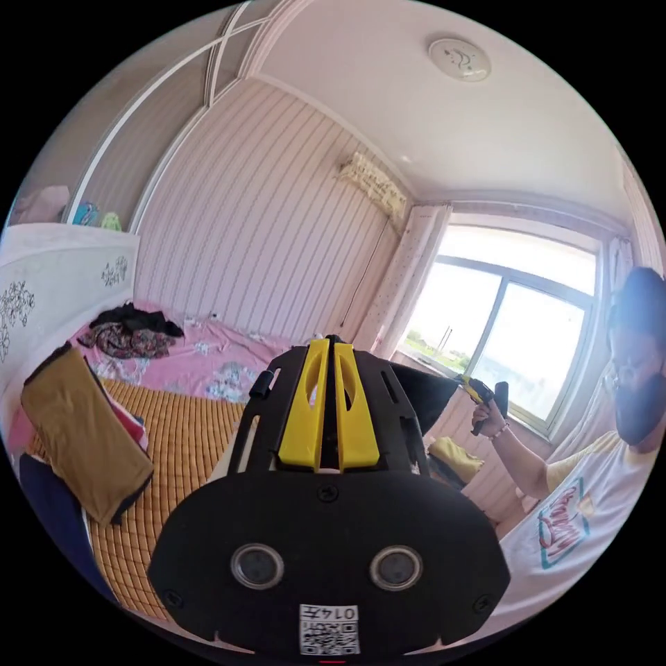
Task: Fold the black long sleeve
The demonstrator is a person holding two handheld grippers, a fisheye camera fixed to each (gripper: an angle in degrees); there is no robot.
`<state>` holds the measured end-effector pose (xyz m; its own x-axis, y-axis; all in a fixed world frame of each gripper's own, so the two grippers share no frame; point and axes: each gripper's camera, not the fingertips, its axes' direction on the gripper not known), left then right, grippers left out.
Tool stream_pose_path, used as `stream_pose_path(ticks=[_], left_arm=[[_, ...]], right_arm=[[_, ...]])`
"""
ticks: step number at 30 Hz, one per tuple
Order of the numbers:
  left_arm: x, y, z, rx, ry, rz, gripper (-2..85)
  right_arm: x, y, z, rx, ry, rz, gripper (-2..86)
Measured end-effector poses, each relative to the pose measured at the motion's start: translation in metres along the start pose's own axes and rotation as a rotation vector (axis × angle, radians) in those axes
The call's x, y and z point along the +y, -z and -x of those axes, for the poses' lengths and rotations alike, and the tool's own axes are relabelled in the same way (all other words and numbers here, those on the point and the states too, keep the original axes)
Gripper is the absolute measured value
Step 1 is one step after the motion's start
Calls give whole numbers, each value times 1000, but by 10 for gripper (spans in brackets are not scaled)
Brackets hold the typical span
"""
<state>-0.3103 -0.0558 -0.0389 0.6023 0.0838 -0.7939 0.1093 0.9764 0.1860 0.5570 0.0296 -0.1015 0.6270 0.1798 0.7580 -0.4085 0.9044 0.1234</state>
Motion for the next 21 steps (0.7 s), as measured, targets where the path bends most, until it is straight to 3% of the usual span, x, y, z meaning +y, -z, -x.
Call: stream_pose_path(ticks=[2,10,17,21], left_arm=[[-32,34,-35,9,-104,-71,-10],[-77,164,-126,49,-293,-386,-10],[-85,254,-184,86,-385,-639,-10],[-97,269,-193,83,-409,-690,-10]], right_arm=[[-22,20,37,92,115,2,5],[-36,159,205,13,548,-460,4],[-39,210,292,-22,708,-561,4],[-48,211,332,122,830,-576,3]])
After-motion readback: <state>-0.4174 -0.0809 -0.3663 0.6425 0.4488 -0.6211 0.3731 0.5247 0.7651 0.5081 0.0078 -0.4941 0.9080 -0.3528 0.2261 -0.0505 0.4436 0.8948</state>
